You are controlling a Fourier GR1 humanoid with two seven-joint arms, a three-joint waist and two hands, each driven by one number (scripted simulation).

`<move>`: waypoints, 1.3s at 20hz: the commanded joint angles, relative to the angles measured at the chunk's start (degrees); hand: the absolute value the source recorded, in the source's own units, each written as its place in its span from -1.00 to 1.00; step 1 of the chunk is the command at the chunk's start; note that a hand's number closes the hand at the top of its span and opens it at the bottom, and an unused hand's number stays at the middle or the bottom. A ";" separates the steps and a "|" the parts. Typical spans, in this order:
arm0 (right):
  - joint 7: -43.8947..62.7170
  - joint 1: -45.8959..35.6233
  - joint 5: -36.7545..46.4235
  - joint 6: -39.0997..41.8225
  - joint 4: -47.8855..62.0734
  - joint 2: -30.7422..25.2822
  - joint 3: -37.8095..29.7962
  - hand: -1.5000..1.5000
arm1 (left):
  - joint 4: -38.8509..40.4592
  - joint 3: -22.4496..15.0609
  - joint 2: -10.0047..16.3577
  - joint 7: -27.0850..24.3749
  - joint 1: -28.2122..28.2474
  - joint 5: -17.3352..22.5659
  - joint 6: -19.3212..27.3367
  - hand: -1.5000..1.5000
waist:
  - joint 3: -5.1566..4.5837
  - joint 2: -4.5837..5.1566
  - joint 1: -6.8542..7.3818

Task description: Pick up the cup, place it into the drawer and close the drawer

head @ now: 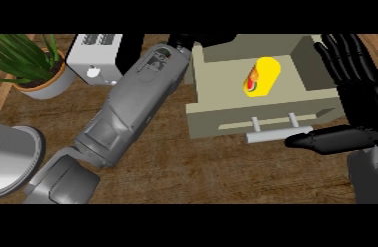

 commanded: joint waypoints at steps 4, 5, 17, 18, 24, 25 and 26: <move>0.07 -3.87 0.69 -0.14 1.94 0.45 1.16 -1.00 | 4.00 -7.55 -0.01 2.07 0.89 2.12 -5.05 1.00 | -0.02 0.47 -1.96; -2.62 -1.51 0.35 1.82 2.41 0.39 1.64 -1.00 | 4.51 -7.08 -0.01 2.37 0.21 2.61 -3.89 1.00 | 0.07 1.08 -3.81; -0.11 -5.15 -10.36 14.05 0.80 1.58 9.32 1.00 | -2.14 -5.25 -0.01 -7.62 4.63 14.48 -5.59 -1.00 | -0.09 1.51 -6.21; 1.36 -5.88 -11.79 15.86 1.06 0.54 9.76 1.00 | -2.73 -4.69 -0.01 -7.70 3.46 15.64 -6.05 -1.00 | -0.11 1.20 -5.46; 7.29 -2.77 -8.51 25.19 1.02 -7.24 16.51 1.00 | -3.02 -4.01 -0.01 -14.26 5.20 19.59 -2.18 -1.00 | -0.17 0.05 -2.72; 7.12 -3.13 -5.76 26.21 0.90 -8.51 17.70 1.00 | -2.02 -3.36 -0.01 -14.88 5.08 19.84 -2.82 -1.00 | -0.17 0.33 -2.04; 8.37 -5.28 -5.28 25.66 2.20 -8.41 17.75 1.00 | -2.60 -4.71 -0.01 -14.69 4.79 20.82 -0.95 -1.00 | -0.15 0.07 -1.42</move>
